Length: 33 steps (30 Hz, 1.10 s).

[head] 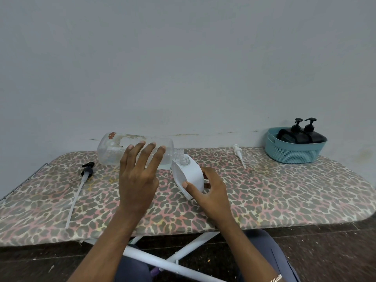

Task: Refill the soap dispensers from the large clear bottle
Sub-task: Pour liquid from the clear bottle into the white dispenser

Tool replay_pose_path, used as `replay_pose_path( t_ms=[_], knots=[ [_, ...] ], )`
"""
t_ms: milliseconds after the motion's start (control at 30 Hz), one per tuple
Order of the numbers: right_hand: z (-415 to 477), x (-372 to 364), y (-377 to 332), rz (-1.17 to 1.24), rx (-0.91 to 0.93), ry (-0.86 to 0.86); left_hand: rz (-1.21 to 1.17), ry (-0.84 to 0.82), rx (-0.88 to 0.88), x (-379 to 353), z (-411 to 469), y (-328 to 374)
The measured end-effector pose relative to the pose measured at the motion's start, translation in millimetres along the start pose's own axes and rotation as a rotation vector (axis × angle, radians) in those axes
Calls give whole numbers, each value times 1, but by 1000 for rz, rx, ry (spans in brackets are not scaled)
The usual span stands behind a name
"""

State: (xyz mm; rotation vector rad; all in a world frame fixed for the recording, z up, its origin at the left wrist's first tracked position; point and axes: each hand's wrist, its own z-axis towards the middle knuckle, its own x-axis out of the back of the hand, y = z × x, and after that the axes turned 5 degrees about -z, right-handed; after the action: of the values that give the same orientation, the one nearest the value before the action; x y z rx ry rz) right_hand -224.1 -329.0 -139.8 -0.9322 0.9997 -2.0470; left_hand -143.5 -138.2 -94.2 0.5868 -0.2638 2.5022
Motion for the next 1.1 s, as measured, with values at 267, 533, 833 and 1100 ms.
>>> replay_pose_path(
  t_ms=[267,533,833,1100],
  knots=[
    [0,0,0,-5,8,1,3,-1,-8,1,1,1],
    [1,0,1,11,2,5,-9,12,-7,0,1,0],
    [0,0,2,16,3,-3,-11,-1,-15,1,1,-2],
    [1,0,2,1,9,-10,-6,-24,-31,4,0,-6]
  ],
)
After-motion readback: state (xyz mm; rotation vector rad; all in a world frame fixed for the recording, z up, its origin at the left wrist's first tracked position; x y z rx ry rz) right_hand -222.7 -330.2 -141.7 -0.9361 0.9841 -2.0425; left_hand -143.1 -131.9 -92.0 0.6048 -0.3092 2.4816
